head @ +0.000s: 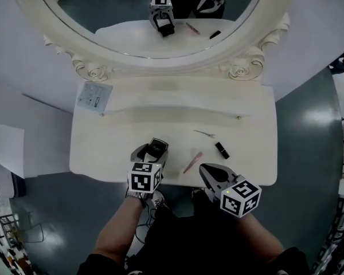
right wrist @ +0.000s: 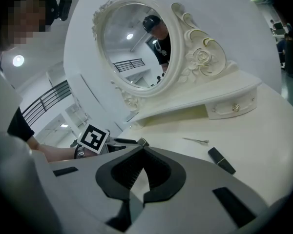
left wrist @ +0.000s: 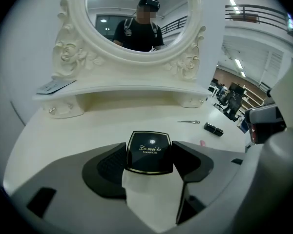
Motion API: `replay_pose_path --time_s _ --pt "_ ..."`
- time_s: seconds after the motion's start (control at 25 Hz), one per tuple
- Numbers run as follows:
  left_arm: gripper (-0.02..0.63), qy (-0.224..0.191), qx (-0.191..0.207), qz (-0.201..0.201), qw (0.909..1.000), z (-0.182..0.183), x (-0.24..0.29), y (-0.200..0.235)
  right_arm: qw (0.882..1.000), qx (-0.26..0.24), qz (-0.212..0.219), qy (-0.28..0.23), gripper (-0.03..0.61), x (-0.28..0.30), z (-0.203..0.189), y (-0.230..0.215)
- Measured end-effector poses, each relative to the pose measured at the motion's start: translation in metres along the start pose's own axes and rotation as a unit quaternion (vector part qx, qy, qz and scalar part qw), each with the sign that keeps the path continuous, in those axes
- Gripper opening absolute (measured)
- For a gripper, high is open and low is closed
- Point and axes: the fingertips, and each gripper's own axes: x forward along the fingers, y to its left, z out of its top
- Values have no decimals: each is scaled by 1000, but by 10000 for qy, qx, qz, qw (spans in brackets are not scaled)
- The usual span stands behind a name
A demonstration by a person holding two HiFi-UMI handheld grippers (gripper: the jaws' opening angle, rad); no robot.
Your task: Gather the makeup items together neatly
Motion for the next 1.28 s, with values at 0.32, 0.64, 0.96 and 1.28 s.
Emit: replay_pose_path --time_s 0.32,0.64,0.96,1.28 --pt "304 48 -549 613 9966 -22 -13 68 9999 -44 -60 137 28 21 -13 26" --pt "304 -13 -974 1007 9901 -26 -14 104 9996 -13 -202 176 28 30 -18 38" --pt "304 -52 -1238 1240 9845 -33 -11 114 9994 1 -251 217 28 37 -22 42" --pt "305 -28 -1041 1383 9849 -36 -9 114 9994 -30 -246 256 28 36 -24 42"
